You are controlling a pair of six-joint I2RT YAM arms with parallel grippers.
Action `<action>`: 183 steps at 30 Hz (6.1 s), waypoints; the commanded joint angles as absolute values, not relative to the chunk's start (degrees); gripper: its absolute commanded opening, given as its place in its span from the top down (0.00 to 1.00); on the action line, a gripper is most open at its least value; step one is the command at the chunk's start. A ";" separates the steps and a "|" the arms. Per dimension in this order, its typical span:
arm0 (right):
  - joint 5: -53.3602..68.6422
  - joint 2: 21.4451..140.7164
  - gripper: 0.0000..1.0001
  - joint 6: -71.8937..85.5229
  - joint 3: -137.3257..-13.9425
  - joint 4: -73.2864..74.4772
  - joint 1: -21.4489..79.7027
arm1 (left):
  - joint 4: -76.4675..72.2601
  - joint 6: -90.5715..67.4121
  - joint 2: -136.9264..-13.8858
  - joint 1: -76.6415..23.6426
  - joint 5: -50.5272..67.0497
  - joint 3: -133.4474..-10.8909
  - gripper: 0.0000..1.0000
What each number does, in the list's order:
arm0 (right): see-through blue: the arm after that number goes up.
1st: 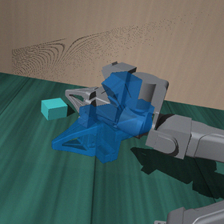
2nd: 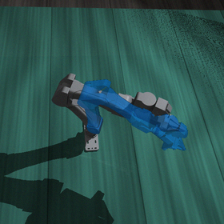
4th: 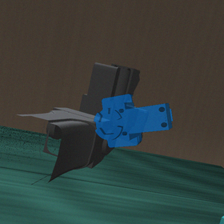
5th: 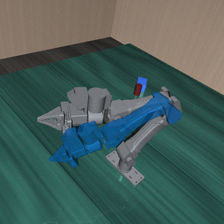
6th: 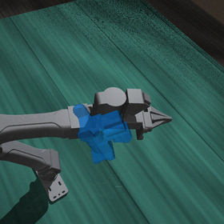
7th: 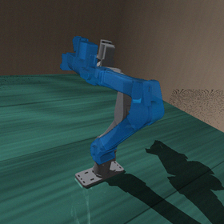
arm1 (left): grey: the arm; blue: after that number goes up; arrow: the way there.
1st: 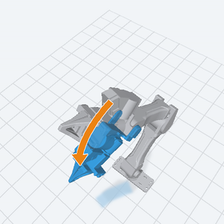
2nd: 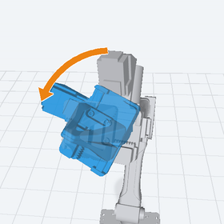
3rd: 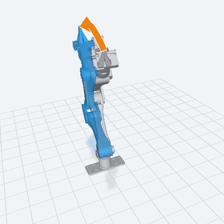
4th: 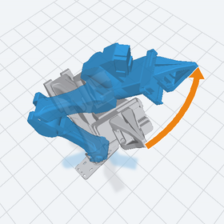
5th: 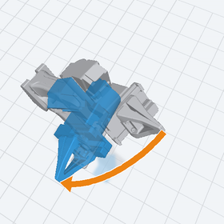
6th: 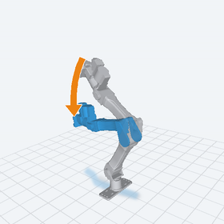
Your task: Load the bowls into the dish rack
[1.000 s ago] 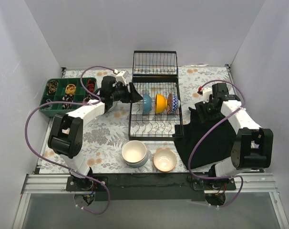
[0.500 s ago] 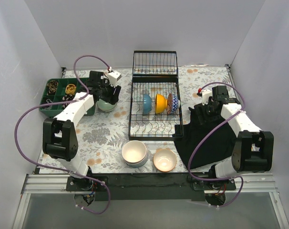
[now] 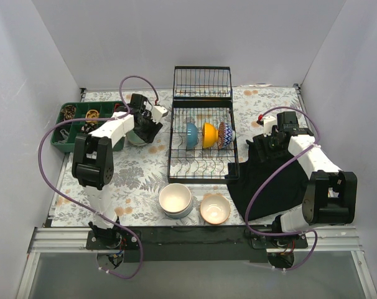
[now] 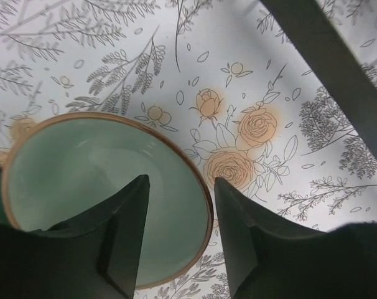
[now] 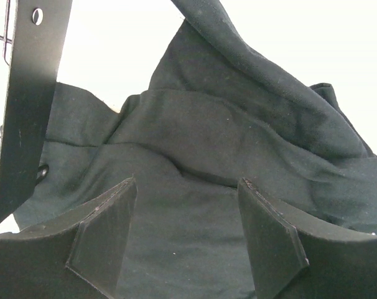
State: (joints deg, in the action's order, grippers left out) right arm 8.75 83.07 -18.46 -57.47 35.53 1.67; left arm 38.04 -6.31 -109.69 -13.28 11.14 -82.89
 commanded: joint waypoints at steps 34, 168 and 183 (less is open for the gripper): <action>6.42 77.34 0.26 -18.63 -54.23 34.54 1.93 | -13.25 -67.21 -95.00 -12.83 60.29 -68.21 1.00; 15.38 60.74 0.23 -22.15 -50.98 37.18 1.93 | 61.88 0.27 -77.77 -49.91 29.18 -76.51 0.51; 2.10 54.24 0.20 -13.81 -49.39 33.49 -1.84 | 46.14 -20.92 -92.45 -68.81 14.23 -79.98 0.50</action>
State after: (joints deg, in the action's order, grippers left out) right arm 5.48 56.77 -18.81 -48.82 36.21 0.60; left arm 49.65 -15.07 -91.20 -68.03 16.49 -79.88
